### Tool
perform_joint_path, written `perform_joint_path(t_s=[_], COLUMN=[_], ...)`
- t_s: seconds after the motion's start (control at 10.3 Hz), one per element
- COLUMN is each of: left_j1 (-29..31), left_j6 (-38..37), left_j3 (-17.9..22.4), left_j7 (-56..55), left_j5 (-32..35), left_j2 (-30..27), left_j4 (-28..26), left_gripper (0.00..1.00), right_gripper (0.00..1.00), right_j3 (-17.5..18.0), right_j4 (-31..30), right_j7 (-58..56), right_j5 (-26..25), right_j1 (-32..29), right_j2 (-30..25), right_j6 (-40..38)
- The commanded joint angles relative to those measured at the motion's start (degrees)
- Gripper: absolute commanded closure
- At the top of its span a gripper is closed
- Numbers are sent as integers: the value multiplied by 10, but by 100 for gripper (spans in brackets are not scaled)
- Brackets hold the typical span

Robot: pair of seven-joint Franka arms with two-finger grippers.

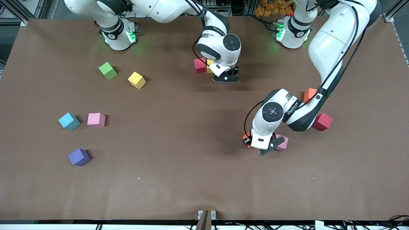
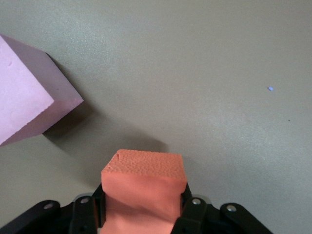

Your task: Form number 2 with 11 blocks

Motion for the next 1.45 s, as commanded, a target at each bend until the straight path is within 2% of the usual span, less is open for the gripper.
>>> perform_joint_path(t_s=[0.0,0.39,0.58,0.77,0.97,1.16,1.36], left_j1=[3,3,2,1,-3,-3,-2], left_j6=[-10,-9,-10,-39,-53,-60,-61], left_j3=[-5,-5,-10,-33,-54,-70,-75], left_j7=[2,2,2,1,-4,-6,-9], left_j5=[5,5,5,6,5,6,6], left_j2=[-10,-10,-10,-15,-16,-16,-23], left_j4=[-5,-5,-6,-8,-10,-20,-35], left_gripper=[100,100,100,100,100,100,100], right_gripper=[1,0,0,0,0,0,0], right_j3=[-2,-1,0,7,16,25,24], right_j4=[19,40,87,94,93,75,36], right_j7=[11,9,8,6,-11,-85,-171], right_j5=[-25,-21,-17,-12,-8,6,22], right_j1=[7,2,-4,-34,-92,-175,-258], right_j2=[13,9,5,-29,-72,-129,-191], right_j6=[-7,-25,-101,-128,-211,-296,-338])
